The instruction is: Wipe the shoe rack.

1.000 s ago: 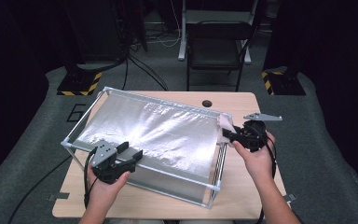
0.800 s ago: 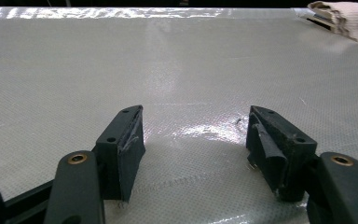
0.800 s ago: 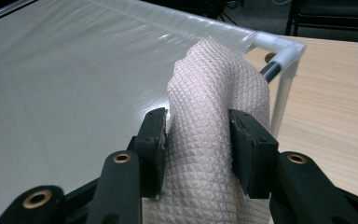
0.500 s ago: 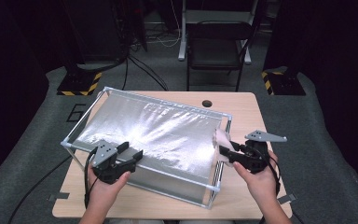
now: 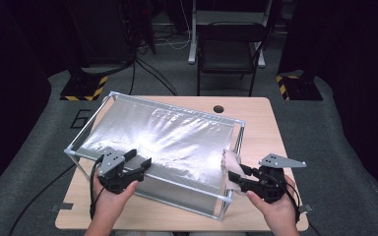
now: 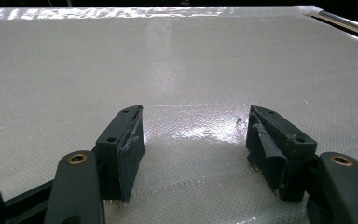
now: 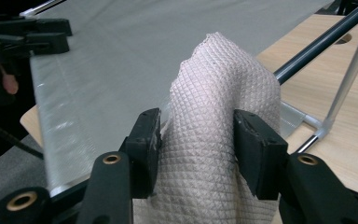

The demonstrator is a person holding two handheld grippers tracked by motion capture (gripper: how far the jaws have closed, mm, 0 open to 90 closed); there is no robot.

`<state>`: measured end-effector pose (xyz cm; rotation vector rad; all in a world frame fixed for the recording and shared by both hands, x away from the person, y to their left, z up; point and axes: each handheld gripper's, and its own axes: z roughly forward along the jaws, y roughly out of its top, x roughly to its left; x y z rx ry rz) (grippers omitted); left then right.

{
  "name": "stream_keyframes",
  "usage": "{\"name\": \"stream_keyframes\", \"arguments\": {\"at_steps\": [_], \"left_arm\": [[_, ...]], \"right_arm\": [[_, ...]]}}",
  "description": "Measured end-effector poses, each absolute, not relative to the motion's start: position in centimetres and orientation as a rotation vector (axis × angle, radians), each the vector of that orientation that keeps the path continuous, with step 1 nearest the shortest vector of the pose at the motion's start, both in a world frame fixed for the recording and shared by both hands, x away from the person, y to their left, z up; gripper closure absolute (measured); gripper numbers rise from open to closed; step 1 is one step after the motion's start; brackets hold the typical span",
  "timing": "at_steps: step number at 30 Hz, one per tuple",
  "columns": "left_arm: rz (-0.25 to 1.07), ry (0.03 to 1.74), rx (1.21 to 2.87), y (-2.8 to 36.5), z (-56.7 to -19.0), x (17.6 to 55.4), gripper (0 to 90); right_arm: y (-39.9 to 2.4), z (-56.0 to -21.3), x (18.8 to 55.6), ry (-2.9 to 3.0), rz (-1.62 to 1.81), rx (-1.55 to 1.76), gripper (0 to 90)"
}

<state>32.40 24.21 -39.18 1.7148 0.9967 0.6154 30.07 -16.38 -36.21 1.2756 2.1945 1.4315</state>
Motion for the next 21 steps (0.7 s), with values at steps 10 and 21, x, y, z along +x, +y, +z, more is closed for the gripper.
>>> {"name": "stream_keyframes", "arguments": {"at_steps": [10,21], "left_arm": [[0.614,0.995,1.722,24.2,-39.2,32.4,36.3],[0.614,0.996,1.725,24.1,-39.1,32.5,36.4]], "right_arm": [[-16.3,-36.2,28.9,2.226,1.45,1.272,51.6],[-16.3,-36.0,29.9,2.234,1.406,1.261,51.5]]}}
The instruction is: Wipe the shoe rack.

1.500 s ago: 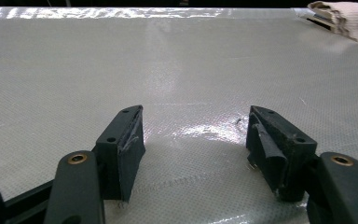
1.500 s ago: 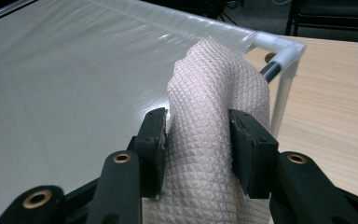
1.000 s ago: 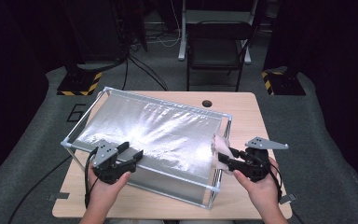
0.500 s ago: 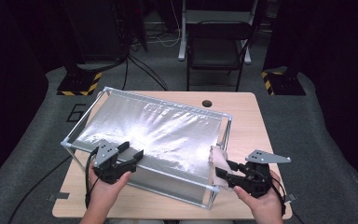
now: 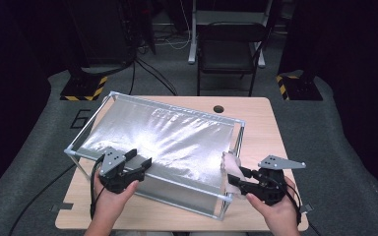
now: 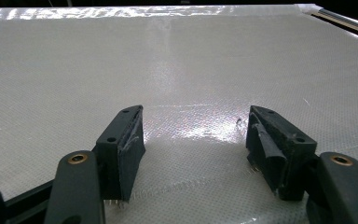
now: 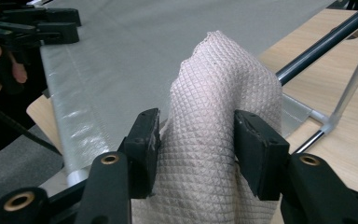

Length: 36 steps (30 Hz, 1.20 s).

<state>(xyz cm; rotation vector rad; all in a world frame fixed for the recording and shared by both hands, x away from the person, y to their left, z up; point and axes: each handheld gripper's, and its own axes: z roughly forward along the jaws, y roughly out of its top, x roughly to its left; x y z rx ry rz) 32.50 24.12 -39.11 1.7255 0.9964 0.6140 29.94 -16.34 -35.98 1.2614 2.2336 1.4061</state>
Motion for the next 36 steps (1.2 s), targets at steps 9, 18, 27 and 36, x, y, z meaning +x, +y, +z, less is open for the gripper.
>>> {"name": "stream_keyframes", "arguments": {"at_steps": [9,18,27,36], "left_arm": [[0.613,0.997,1.723,24.1,-39.1,32.5,36.5],[0.617,0.998,1.715,24.0,-39.2,32.6,36.6],[0.62,0.998,1.716,23.9,-39.2,32.6,36.7],[0.624,0.997,1.706,23.9,-39.3,32.5,36.7]], "right_arm": [[-16.7,-36.0,32.5,2.194,1.387,1.308,51.7],[-17.2,-35.8,36.0,2.162,1.332,1.347,52.0],[-17.5,-35.6,39.6,2.122,1.286,1.428,51.9],[-17.6,-35.8,40.5,2.091,1.3,1.469,51.5]]}}
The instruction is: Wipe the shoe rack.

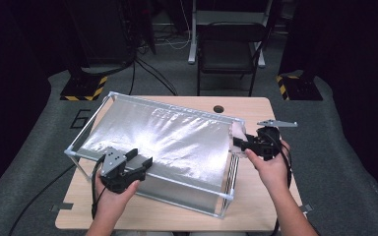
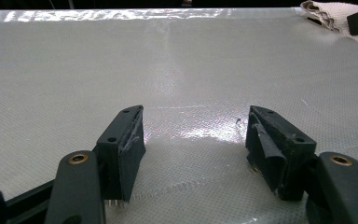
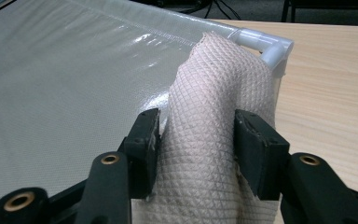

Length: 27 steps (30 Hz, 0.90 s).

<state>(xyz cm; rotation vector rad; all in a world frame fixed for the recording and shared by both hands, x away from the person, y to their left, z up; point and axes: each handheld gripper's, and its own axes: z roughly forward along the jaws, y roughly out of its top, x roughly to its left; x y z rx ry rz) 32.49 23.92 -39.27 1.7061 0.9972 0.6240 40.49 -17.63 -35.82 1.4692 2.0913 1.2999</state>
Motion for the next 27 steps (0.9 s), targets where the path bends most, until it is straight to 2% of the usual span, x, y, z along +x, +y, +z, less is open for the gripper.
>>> {"name": "stream_keyframes", "arguments": {"at_steps": [16,27], "left_arm": [[0.617,0.99,1.727,23.8,-38.8,32.5,36.3],[0.565,0.915,1.78,23.5,-38.2,32.4,33.1]], "right_arm": [[-17.2,-36.0,34.9,2.178,1.366,1.397,47.8],[-17.9,-35.8,35.4,2.171,1.334,1.414,50.9]]}}
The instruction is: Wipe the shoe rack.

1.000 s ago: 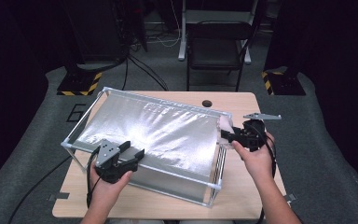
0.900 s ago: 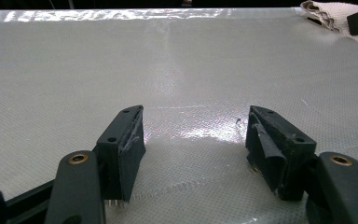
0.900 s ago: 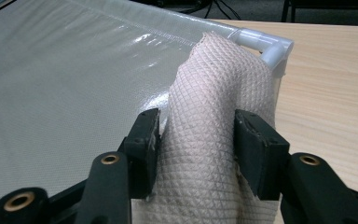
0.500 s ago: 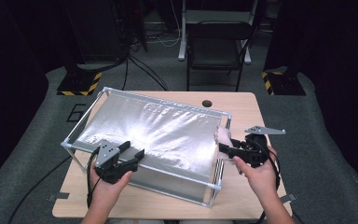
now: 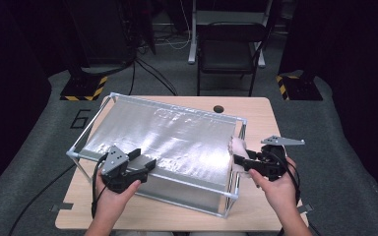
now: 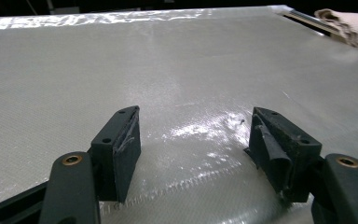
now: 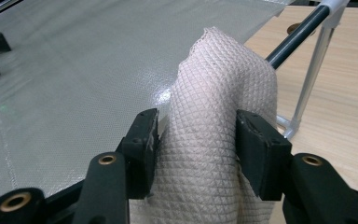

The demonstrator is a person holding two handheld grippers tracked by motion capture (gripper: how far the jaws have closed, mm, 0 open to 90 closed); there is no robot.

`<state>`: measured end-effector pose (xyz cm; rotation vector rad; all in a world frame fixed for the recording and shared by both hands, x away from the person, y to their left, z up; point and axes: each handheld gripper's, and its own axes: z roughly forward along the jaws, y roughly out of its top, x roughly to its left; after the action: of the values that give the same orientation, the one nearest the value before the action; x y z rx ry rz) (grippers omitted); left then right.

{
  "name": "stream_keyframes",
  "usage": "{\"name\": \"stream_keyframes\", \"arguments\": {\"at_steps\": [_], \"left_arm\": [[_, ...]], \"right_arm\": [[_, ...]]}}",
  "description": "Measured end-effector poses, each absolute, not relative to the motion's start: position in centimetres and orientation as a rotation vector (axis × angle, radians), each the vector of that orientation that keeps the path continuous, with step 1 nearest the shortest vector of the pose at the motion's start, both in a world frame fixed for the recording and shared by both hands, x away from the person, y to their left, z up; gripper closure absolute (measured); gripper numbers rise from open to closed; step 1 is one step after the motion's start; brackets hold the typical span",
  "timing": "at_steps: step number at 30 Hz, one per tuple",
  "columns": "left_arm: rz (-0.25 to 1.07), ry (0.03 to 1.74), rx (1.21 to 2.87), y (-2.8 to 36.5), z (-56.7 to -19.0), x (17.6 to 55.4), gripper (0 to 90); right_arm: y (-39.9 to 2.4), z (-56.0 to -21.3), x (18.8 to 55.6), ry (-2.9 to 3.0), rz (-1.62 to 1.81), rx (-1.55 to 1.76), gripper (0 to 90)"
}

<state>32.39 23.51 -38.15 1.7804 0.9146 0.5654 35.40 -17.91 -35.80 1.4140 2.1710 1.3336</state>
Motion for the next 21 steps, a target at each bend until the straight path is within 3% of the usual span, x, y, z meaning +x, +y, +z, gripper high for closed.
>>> {"name": "stream_keyframes", "arguments": {"at_steps": [21], "left_arm": [[0.498,0.858,1.804,24.8,-37.6,31.9,29.6]], "right_arm": [[-19.9,-35.2,38.6,2.136,1.235,1.433,57.9]]}}
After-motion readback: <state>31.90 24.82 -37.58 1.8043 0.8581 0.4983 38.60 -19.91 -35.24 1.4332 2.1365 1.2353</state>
